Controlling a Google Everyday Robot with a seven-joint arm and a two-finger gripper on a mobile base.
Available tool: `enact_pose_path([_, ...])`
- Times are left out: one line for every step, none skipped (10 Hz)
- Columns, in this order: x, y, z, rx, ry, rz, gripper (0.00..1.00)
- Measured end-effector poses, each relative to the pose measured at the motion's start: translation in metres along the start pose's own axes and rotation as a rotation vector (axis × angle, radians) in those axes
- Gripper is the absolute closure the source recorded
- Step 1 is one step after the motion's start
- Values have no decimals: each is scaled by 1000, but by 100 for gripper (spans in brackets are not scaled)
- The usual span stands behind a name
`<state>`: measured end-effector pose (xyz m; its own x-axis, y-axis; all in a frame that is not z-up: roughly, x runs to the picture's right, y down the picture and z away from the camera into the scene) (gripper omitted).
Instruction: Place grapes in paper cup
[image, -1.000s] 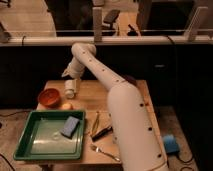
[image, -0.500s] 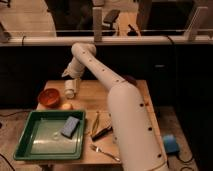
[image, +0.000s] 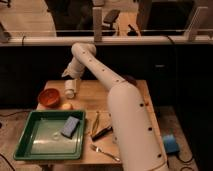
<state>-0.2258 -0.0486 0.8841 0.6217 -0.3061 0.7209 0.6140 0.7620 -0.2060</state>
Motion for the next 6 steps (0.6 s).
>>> enact_pose_path([0,0,0,0,0,0,20])
enact_pose_path([0,0,0,0,0,0,20])
enact_pose_path([0,0,0,0,0,0,20])
enact_pose_path([0,0,0,0,0,0,20])
enact_pose_path([0,0,0,0,0,0,20])
enact_pose_path([0,0,0,0,0,0,20])
